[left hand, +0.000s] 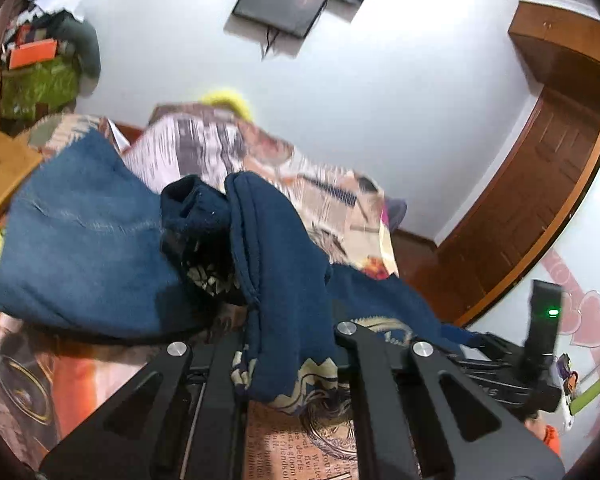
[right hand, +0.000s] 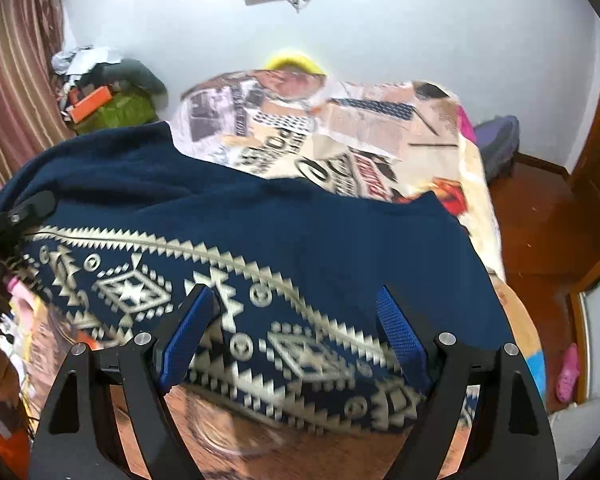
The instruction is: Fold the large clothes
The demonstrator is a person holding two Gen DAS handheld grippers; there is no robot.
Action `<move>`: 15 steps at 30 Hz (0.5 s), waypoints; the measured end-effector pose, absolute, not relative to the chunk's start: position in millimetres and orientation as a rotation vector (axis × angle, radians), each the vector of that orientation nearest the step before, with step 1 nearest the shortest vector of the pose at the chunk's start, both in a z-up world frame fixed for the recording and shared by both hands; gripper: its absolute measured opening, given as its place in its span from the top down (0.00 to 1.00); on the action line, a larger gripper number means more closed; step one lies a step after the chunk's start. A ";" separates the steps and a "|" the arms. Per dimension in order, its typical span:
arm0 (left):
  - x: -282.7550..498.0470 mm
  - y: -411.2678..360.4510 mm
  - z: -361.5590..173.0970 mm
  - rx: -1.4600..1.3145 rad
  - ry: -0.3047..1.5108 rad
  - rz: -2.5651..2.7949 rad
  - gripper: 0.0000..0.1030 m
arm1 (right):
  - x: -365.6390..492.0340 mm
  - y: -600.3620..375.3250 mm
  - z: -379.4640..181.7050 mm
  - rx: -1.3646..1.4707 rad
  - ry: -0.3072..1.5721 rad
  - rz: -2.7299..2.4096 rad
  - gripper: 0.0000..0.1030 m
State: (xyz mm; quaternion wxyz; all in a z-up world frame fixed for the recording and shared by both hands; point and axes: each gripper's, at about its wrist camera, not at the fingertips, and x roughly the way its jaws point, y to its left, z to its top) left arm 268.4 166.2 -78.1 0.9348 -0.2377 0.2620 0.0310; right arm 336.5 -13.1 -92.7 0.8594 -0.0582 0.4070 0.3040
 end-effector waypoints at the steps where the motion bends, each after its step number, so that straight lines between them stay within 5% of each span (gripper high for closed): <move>1: 259.5 170.6 -73.6 -0.478 0.520 0.077 0.94 | 336.0 -6.9 -93.2 -0.121 0.859 0.651 0.21; 15: 251.3 170.2 -85.0 -0.232 0.539 0.173 0.95 | 302.1 94.6 -169.6 -0.235 1.079 0.840 0.21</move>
